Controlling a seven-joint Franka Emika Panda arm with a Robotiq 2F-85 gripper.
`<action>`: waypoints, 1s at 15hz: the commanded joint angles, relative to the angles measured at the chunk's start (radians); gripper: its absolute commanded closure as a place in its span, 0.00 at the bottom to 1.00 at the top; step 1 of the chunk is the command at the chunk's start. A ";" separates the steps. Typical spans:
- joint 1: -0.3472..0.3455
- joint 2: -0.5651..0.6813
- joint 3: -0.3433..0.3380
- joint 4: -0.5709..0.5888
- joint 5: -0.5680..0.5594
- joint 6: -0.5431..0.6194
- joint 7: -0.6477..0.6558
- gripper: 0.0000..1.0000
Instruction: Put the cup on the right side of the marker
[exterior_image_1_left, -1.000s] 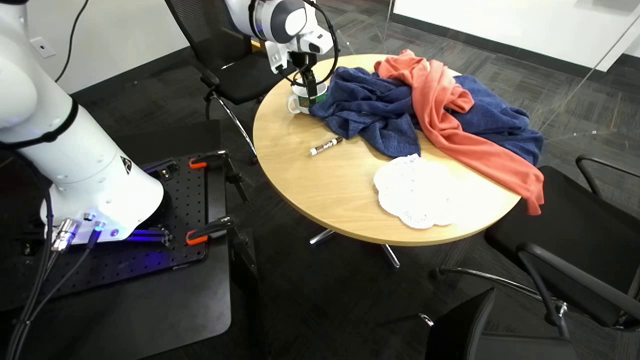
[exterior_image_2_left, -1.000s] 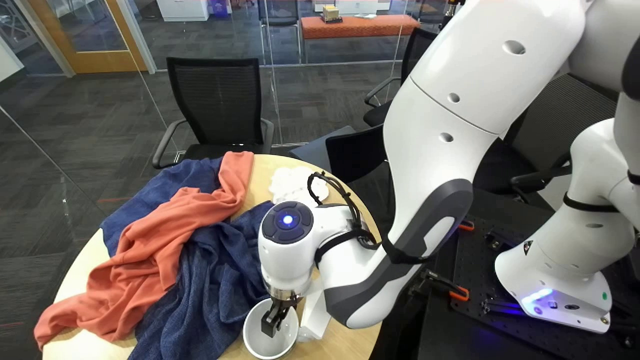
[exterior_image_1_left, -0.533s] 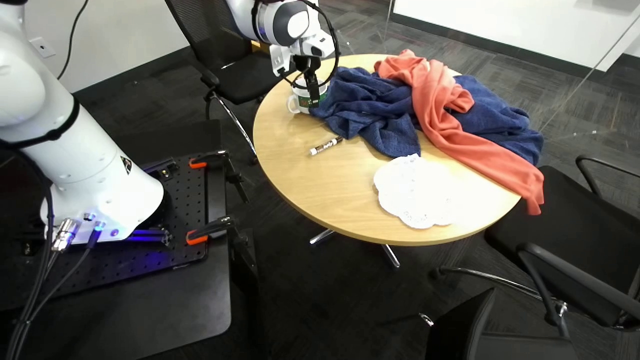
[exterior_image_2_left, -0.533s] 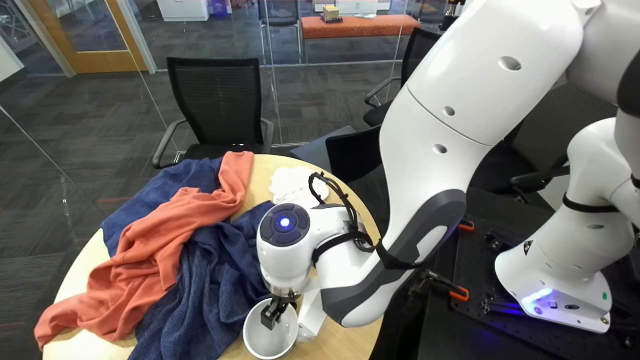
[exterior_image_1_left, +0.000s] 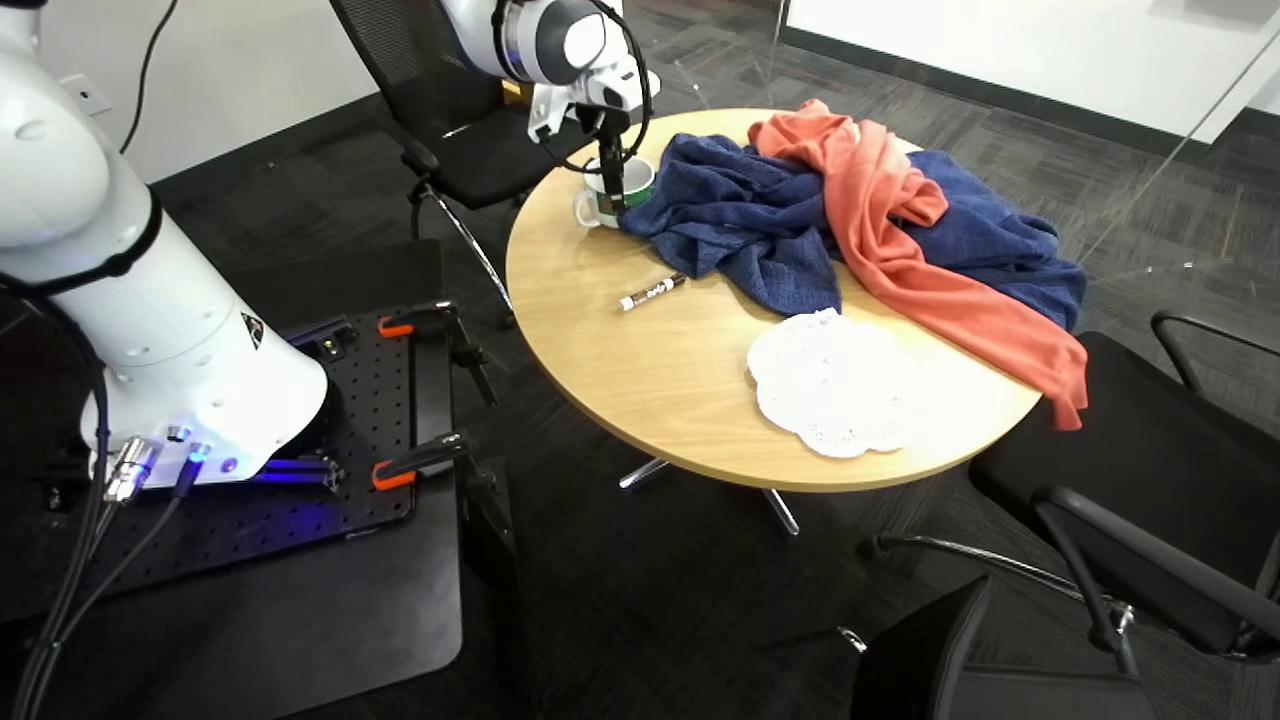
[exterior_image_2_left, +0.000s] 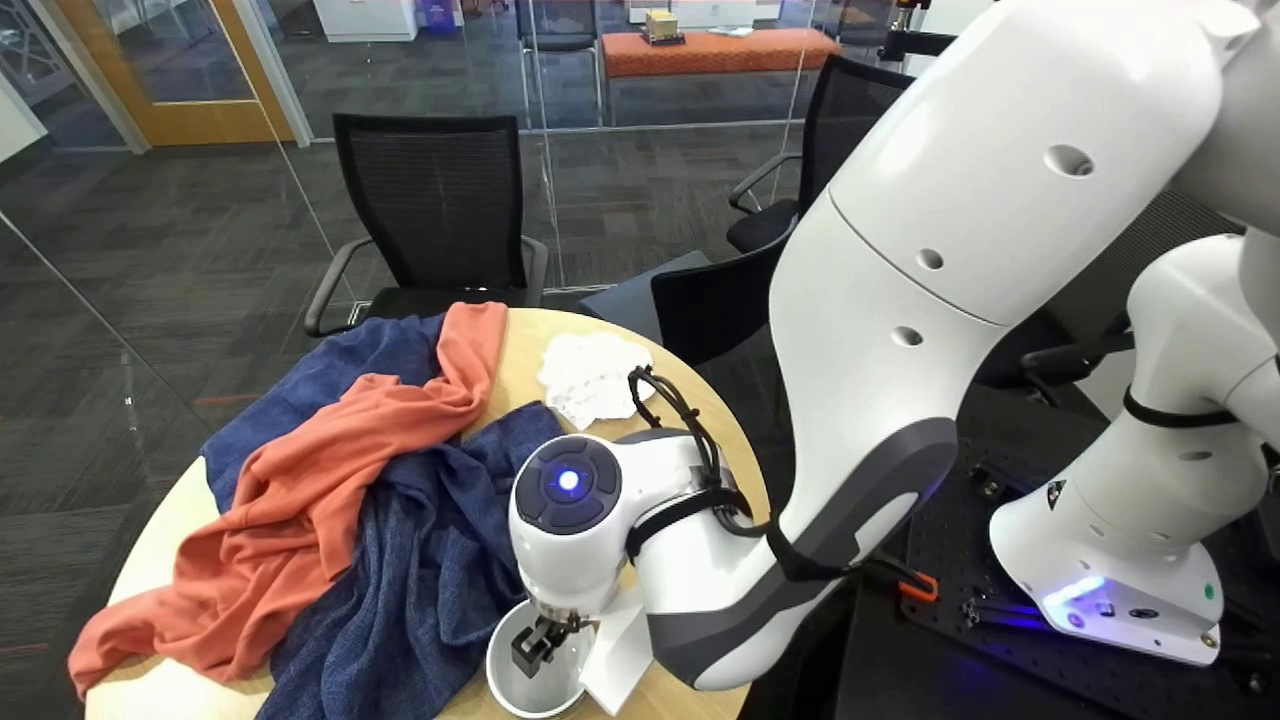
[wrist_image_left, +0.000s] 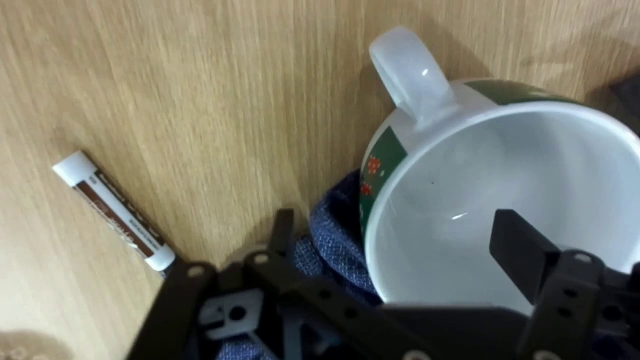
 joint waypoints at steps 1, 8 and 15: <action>0.018 -0.013 -0.005 0.007 0.046 -0.044 0.063 0.00; 0.011 0.000 0.008 0.009 0.107 -0.035 0.091 0.00; 0.015 0.024 0.011 0.014 0.121 -0.034 0.155 0.00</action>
